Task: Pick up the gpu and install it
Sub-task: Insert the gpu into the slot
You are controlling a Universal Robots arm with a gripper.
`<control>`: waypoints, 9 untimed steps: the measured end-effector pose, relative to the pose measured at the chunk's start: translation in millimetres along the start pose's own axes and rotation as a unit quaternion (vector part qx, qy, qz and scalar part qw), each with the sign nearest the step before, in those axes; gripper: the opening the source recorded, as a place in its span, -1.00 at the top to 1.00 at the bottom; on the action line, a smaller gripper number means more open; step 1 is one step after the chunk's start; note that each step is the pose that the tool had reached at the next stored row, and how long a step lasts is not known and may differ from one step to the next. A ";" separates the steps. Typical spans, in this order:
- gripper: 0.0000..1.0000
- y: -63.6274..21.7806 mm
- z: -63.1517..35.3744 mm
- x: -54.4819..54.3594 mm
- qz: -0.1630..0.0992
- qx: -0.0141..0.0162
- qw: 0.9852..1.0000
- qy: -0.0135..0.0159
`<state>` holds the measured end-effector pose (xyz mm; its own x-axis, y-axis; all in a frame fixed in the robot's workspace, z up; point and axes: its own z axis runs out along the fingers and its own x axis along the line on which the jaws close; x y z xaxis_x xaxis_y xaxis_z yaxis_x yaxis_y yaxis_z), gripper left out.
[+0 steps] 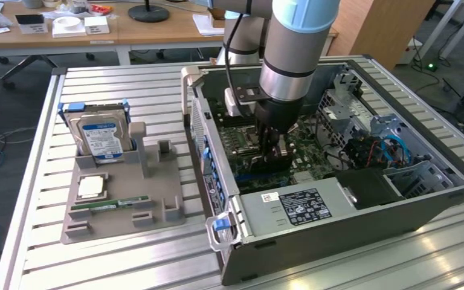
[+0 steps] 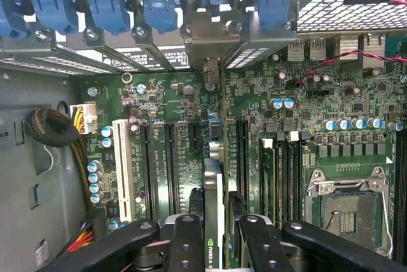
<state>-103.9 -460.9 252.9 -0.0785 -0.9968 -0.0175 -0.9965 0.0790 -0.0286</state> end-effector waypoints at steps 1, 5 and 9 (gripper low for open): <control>0.47 0.0 0.0 0.0 0.000 0.000 1.000 0.000; 0.47 0.0 1.0 0.0 0.000 0.000 1.000 0.000; 0.47 0.1 1.2 0.0 0.000 0.000 1.000 0.000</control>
<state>-104.0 -460.9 251.7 -0.0786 -0.9968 -0.0175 -0.9965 0.0790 -0.0286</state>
